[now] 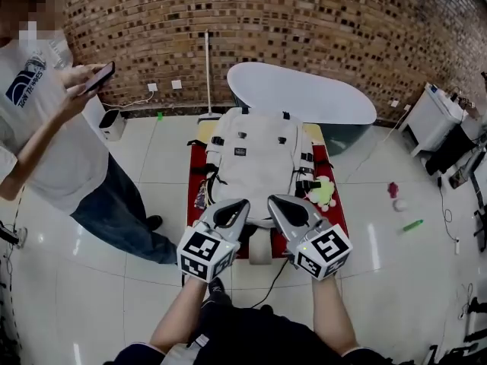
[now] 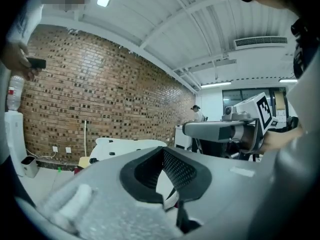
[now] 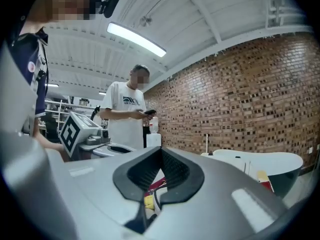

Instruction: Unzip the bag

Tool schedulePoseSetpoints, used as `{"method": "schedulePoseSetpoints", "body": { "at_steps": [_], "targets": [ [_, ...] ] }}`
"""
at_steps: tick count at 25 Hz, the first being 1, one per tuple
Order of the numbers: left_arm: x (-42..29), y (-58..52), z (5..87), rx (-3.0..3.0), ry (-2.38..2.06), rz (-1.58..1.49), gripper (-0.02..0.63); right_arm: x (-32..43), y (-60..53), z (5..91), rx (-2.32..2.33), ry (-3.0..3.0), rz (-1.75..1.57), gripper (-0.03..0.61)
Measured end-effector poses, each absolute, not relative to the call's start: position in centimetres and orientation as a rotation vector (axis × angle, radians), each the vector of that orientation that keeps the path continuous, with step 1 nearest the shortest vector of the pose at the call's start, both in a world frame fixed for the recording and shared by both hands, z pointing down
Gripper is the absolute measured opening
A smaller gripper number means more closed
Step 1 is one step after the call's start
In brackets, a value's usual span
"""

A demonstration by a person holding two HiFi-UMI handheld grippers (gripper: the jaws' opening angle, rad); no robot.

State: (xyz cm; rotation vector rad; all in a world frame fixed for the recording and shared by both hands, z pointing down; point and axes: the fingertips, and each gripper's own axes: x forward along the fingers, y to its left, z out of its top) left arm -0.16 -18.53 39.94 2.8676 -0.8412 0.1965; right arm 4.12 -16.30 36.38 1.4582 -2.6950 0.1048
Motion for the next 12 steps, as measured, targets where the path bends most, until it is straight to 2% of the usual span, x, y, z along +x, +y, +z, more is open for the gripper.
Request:
{"method": "schedulePoseSetpoints", "body": {
  "at_steps": [12],
  "targets": [
    [2.7,-11.4,36.5,2.877,-0.998,0.202,0.002,5.9,-9.4,34.8,1.346,-2.819,0.122,0.005]
  ]
}}
